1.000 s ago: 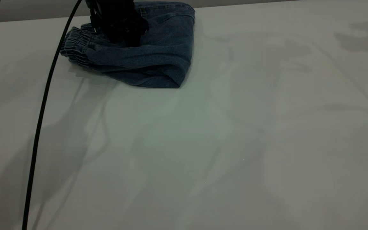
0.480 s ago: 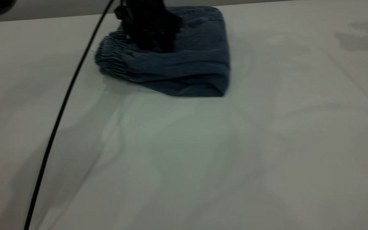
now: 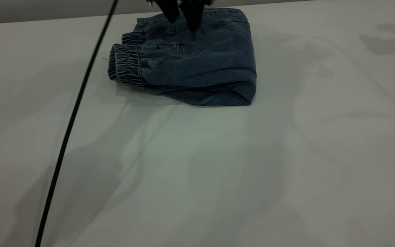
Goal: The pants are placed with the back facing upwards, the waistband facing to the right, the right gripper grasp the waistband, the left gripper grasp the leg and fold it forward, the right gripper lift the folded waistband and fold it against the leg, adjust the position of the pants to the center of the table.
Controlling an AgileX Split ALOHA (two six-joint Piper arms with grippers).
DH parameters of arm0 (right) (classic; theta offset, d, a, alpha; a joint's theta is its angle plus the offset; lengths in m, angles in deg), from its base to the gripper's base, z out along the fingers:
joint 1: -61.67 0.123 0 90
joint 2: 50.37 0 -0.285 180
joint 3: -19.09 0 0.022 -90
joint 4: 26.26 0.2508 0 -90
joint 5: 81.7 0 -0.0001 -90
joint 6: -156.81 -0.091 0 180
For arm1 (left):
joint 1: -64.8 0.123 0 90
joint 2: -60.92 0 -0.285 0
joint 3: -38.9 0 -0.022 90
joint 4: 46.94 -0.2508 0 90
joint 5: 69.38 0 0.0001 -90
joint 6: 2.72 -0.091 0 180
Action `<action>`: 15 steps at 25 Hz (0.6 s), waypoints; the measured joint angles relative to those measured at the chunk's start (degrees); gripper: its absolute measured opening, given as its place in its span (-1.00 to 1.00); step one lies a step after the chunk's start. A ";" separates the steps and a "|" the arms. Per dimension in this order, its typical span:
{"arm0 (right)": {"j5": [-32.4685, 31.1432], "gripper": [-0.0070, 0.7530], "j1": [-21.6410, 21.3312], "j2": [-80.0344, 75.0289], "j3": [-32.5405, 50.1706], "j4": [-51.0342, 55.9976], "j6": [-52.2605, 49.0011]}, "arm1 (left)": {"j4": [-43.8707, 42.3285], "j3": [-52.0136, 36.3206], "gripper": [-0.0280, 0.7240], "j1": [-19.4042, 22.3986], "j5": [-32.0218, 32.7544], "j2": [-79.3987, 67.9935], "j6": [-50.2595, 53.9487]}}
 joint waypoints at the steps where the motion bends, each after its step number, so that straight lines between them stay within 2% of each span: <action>1: 0.00 0.53 0.00 0.00 0.00 0.00 0.06 | -0.85 0.00 0.26 0.05 0.00 0.00 -2.28; 15: -0.64 0.53 0.00 0.05 0.00 2.48 0.54 | 3.28 -0.22 0.26 0.21 -0.14 -4.07 -34.71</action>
